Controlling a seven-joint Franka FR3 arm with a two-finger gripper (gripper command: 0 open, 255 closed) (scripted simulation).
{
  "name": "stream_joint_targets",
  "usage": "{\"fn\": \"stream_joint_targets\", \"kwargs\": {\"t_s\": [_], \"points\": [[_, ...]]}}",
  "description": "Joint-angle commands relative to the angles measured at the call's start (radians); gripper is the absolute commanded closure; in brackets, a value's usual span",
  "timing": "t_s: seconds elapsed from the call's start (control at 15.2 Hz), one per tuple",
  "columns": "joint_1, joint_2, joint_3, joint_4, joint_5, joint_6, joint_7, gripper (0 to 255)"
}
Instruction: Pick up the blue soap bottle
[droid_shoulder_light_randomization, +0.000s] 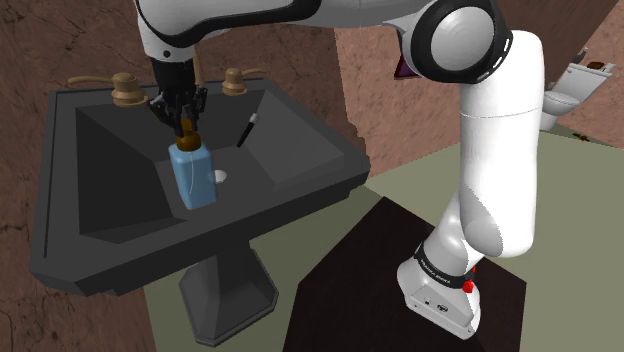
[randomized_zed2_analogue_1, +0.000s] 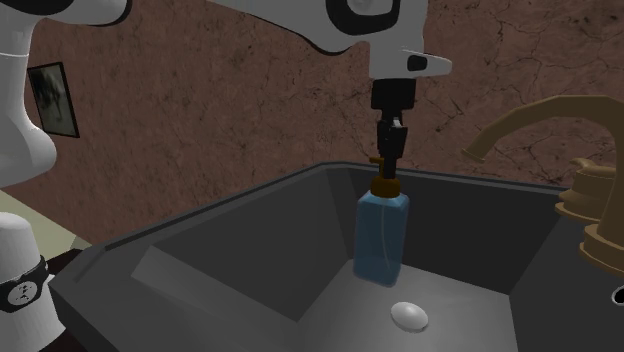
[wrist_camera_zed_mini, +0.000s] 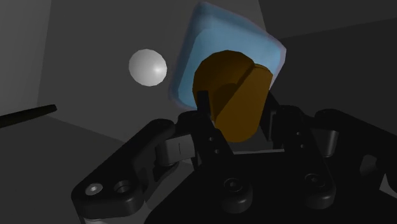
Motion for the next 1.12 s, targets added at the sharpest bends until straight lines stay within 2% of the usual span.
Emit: {"fn": "stream_joint_targets", "kwargs": {"t_s": [0.0, 0.92, 1.06], "points": [[0.000, 0.000, 0.000, 0.013, 0.001, -0.013, -0.002, 255], [0.023, 0.021, 0.003, 0.236, -0.002, -0.214, -0.009, 255], [0.024, 0.022, 0.003, 0.239, -0.002, -0.216, -0.010, 255]]}}
